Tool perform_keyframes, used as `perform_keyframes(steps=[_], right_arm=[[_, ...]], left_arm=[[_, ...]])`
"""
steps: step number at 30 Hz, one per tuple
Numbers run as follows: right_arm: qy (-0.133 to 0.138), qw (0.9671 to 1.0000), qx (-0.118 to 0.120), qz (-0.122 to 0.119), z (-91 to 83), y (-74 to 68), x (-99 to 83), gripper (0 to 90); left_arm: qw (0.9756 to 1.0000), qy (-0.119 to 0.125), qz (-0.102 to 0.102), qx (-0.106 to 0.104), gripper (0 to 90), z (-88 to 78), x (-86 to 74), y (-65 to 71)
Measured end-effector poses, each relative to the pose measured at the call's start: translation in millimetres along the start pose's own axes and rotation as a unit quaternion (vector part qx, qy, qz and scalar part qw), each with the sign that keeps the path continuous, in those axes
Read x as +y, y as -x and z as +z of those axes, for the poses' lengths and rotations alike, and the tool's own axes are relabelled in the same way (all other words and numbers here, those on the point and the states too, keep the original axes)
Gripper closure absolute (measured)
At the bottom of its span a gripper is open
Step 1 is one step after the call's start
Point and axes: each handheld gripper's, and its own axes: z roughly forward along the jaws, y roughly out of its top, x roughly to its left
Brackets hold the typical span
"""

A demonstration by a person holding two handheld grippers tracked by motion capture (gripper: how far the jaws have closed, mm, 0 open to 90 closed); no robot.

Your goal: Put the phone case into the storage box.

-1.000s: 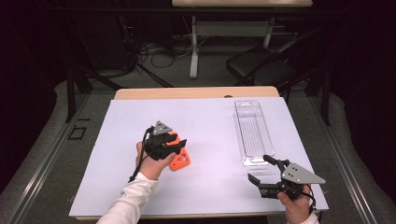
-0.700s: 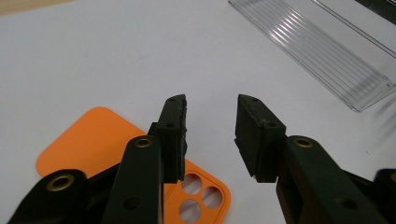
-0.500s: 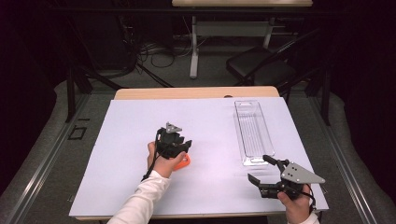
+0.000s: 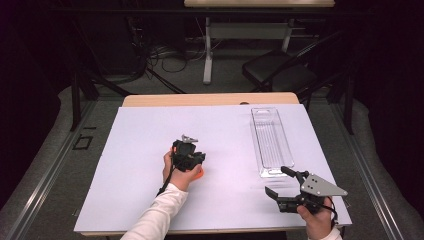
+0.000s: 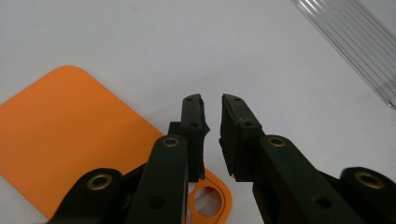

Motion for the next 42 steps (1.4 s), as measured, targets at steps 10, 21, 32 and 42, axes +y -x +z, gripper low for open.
perform_keyframes(steps=[10,21,32,42], right_arm=[[-0.003,1.0,0.001,-0.002,0.7,0.0,-0.2,14.3],[-0.005,1.0,0.002,-0.004,1.3,-0.2,-0.4,14.3],[-0.005,1.0,0.003,-0.004,1.4,-0.3,-0.4,14.3],[-0.006,1.0,0.003,-0.005,1.0,-0.3,-0.4,14.3]], left_arm=[[0.9996,-0.019,-0.017,0.015,90.0,14.3,-8.1,-5.8],[0.9993,-0.029,-0.016,0.015,90.0,22.9,-9.6,-2.2],[0.9991,-0.038,-0.006,0.02,90.0,28.9,-10.2,4.1],[0.9985,-0.048,0.006,0.024,90.0,24.4,-13.2,4.8]])
